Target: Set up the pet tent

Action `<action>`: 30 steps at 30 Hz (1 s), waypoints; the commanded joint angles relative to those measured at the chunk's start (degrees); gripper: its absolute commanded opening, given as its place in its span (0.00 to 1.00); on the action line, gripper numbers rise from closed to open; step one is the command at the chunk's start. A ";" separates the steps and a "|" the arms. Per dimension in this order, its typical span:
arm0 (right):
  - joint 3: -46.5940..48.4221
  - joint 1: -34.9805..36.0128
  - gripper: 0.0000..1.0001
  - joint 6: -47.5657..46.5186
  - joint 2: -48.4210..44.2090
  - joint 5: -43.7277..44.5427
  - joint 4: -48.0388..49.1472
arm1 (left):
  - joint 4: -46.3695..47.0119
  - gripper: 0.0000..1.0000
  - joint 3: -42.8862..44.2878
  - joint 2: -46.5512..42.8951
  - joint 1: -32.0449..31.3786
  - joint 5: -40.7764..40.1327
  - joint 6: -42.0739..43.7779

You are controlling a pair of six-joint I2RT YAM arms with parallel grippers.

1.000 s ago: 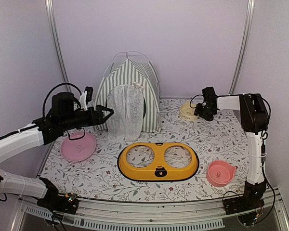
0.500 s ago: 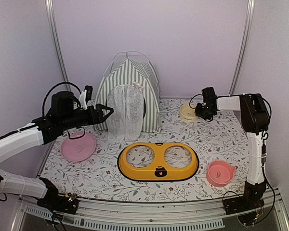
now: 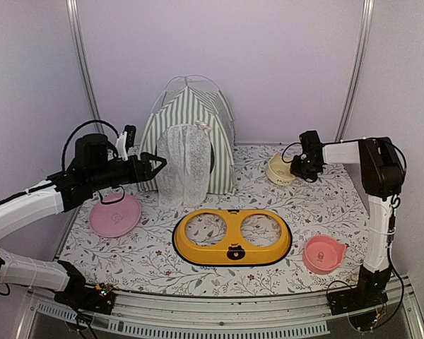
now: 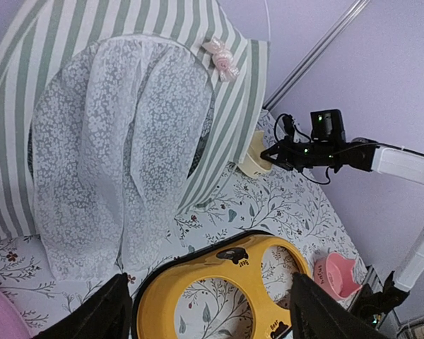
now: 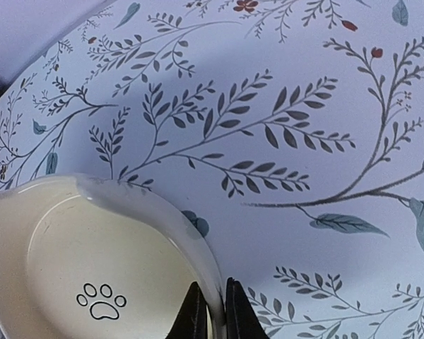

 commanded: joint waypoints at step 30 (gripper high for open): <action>-31.90 28.56 0.00 10.09 -42.49 6.57 -10.58 | 4.67 0.78 -2.20 1.28 -0.70 2.86 2.21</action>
